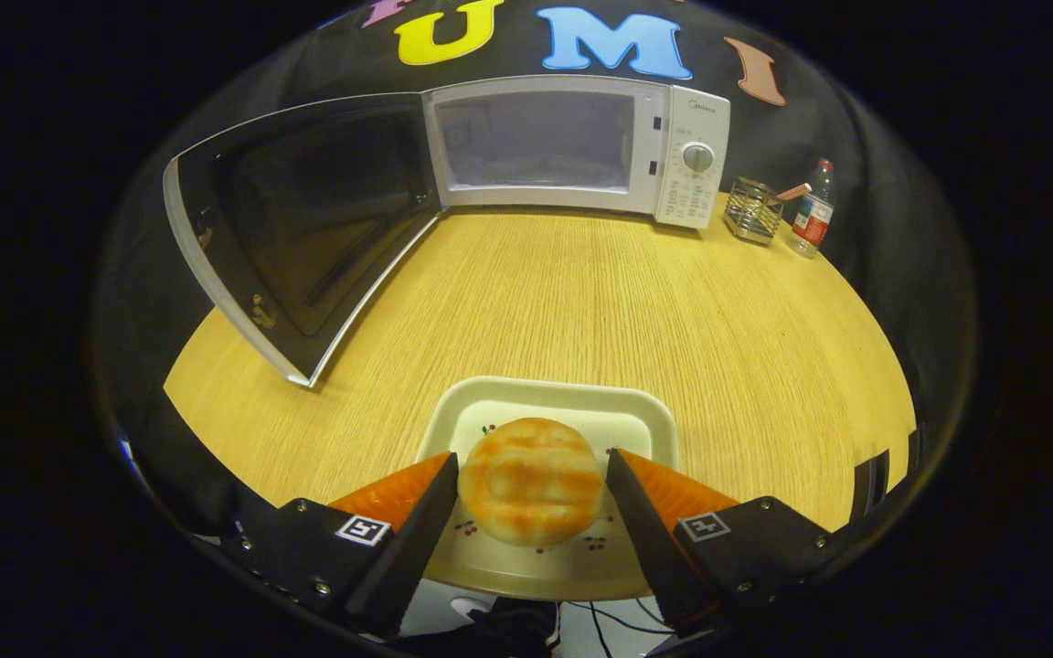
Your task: Open the microwave, put the food inside, and close the microwave door.
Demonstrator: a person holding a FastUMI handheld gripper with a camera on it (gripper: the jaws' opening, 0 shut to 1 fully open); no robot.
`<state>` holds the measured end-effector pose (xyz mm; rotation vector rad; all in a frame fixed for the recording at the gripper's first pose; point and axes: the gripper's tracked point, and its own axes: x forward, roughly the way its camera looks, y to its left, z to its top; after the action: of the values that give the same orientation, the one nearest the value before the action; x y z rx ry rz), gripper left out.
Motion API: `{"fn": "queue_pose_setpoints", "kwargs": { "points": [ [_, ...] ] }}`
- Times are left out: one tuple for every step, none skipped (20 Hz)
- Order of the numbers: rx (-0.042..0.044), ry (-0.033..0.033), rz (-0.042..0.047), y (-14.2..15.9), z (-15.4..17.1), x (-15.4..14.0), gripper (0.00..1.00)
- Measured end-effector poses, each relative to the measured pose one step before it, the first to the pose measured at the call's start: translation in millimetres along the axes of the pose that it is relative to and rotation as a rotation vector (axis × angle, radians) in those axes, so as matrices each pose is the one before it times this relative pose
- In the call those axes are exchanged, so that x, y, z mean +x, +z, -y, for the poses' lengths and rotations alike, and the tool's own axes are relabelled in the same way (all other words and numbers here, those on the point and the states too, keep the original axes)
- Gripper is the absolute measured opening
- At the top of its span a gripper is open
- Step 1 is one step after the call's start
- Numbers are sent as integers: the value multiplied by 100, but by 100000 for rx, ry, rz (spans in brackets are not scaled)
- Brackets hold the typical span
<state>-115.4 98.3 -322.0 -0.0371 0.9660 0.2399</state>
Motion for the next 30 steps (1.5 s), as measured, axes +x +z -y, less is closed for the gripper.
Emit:
{"fn": "queue_pose_setpoints", "kwargs": {
  "points": [
    [350, 156, -898, -239, -170, -148, 96],
    [296, -15, -60, 86, -93, 130, 92],
    [-114, 149, -130, -69, 1, -33, 92],
    [-148, 132, 69, 106, -22, 19, 92],
    [-139, 88, 284, -10, 3, -4, 89],
    [45, 157, 352, 117, 116, -47, 84],
    [200, -361, 1067, 140, 139, -91, 79],
    [131, 16, 668, 332, 169, -176, 75],
    [811, 795, 612, 83, -180, -155, 71],
    [1174, 1010, 1325, 684, -55, -307, 71],
    [1295, 755, 1527, 686, -61, -247, 71],
    [1408, 1051, 1695, 971, -99, -265, 71],
    [1429, 856, 1954, 929, -98, -191, 71],
    [1215, 916, 1660, 1119, -81, -144, 71],
    [1175, 821, 1695, 968, -93, 6, 71],
    [997, 865, 1521, 1079, -149, 22, 71],
    [864, 774, 1650, 952, -101, 66, 71],
    [851, 776, 1627, 1091, -134, 115, 71],
    [931, 572, 1424, 892, -115, 159, 71],
    [942, 778, 1107, 938, -191, 180, 71],
    [1016, 845, 1043, 847, -201, 302, 71],
    [1278, 846, 971, 816, -206, 220, 71],
    [1554, 835, 1600, 952, -176, 354, 71],
    [1449, 877, 1539, 951, -169, 407, 71],
    [880, 714, 1433, 822, -177, 513, 71],
    [569, 1143, 1150, 825, -182, 509, 70],
    [908, 1743, 1843, 797, -361, 566, 71],
    [1247, 1591, 1661, 887, -327, 628, 71],
    [1322, 1280, 1200, 628, -152, 670, 71],
    [1656, 1019, 1530, 779, -258, 735, 70]
  ]
}}
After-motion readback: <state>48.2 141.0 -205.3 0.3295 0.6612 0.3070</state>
